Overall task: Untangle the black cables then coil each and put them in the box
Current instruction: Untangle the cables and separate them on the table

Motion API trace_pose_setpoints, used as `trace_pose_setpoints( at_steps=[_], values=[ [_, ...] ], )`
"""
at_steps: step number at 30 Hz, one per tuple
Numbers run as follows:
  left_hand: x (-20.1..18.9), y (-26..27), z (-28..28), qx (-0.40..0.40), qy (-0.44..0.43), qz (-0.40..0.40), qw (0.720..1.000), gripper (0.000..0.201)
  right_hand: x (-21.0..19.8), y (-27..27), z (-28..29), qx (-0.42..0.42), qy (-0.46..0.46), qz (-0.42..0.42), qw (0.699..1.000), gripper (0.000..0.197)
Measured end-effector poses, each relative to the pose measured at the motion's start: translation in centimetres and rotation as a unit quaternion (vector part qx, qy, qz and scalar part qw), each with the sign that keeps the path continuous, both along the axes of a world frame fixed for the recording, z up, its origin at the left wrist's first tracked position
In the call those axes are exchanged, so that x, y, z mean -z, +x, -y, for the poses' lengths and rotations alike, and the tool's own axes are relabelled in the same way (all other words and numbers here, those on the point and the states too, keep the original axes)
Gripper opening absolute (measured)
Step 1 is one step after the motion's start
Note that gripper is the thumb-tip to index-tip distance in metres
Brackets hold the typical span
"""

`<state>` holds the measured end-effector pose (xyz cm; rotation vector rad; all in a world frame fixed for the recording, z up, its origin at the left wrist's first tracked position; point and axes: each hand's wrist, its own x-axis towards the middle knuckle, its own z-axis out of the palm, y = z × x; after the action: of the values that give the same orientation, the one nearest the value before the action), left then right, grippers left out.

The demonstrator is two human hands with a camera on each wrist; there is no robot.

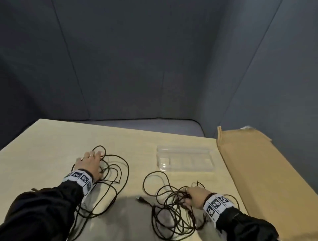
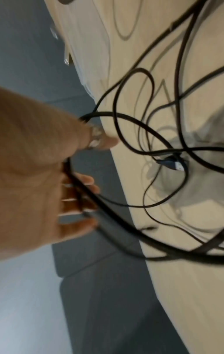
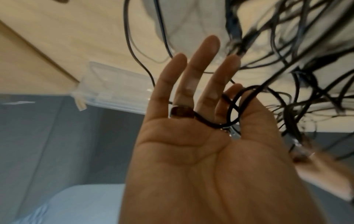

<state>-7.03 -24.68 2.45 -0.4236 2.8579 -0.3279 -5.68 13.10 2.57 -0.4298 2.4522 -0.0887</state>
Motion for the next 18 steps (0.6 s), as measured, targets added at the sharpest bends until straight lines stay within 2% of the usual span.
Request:
trace_pose_setpoints(
  at_steps=[2,3,5,6,8,10,11,13,15,16,18],
  values=[
    [0.4,-0.3,0.8,-0.083,0.03,0.067,0.994,0.12,-0.9,-0.2,-1.6,0.025,-0.037,-0.012,0.999,0.024],
    [-0.1,-0.7,0.8,-0.117,0.037,0.086,0.989,0.126,-1.4,-0.3,-2.5,0.043,-0.067,-0.015,0.997,0.016],
    [-1.6,-1.2,-0.4,-0.151,0.029,0.103,0.983,0.117,-1.7,-0.4,-4.2,0.084,-0.138,-0.016,0.987,0.009],
    [-2.6,-1.2,-1.6,-0.14,0.019,0.091,0.986,0.105,-1.9,-0.4,-5.0,0.103,-0.175,-0.01,0.979,0.012],
    [-4.0,-0.8,-4.8,-0.066,0.022,0.04,0.997,0.084,-2.4,-0.1,-6.3,0.137,-0.246,0.007,0.959,0.018],
    [-4.4,0.1,-9.4,0.06,0.13,-0.021,0.99,0.078,-3.5,0.5,-6.9,0.15,-0.297,0.028,0.943,0.019],
    [-4.7,0.9,-12.2,0.12,0.227,-0.025,0.966,0.083,-4.1,0.9,-7.1,0.15,-0.324,0.045,0.933,0.017],
    [-5.5,2.9,-18.0,0.19,0.42,0.014,0.888,0.103,-5.4,1.6,-7.3,0.157,-0.396,0.082,0.901,0.016],
    [-6.0,4.3,-22.4,0.206,0.531,0.044,0.821,0.103,-6.4,2.2,-7.6,0.178,-0.462,0.101,0.863,0.014],
    [-5.6,4.6,-23.8,0.199,0.555,0.044,0.807,0.097,-6.7,2.5,-7.9,0.192,-0.49,0.103,0.844,0.013],
    [-5.2,5.1,-25.4,0.17,0.578,0.036,0.798,0.073,-6.9,2.8,-8.7,0.235,-0.529,0.073,0.812,0.014]
  ],
)
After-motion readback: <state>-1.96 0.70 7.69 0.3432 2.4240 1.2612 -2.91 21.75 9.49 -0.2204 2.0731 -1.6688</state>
